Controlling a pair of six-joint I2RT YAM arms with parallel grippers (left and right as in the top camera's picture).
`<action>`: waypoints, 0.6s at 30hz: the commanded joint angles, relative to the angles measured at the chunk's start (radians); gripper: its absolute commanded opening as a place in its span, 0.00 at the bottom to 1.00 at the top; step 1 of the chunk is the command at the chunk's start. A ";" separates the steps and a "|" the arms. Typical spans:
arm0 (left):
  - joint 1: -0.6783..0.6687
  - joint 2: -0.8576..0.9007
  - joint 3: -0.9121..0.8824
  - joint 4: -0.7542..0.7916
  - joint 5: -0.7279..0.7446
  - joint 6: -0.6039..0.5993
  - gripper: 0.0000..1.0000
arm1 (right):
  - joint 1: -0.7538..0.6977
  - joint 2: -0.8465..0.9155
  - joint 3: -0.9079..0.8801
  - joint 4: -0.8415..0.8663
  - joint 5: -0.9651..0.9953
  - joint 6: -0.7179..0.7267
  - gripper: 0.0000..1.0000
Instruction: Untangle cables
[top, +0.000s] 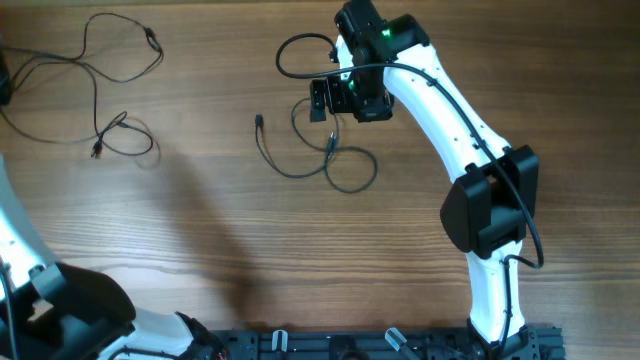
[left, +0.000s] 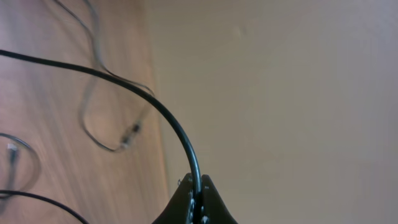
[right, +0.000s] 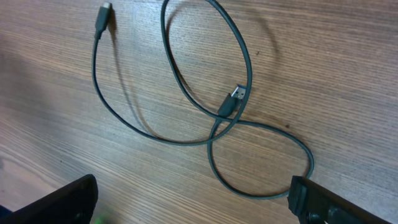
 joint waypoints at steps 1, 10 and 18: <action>0.034 0.065 0.013 -0.018 -0.164 0.046 0.04 | 0.006 0.014 0.003 -0.011 -0.002 0.031 1.00; 0.096 0.249 0.013 0.055 -0.342 0.259 0.04 | 0.008 0.014 0.003 -0.011 -0.007 0.058 1.00; 0.119 0.362 0.013 0.118 -0.372 0.309 0.29 | 0.008 0.014 0.003 0.013 -0.018 0.084 1.00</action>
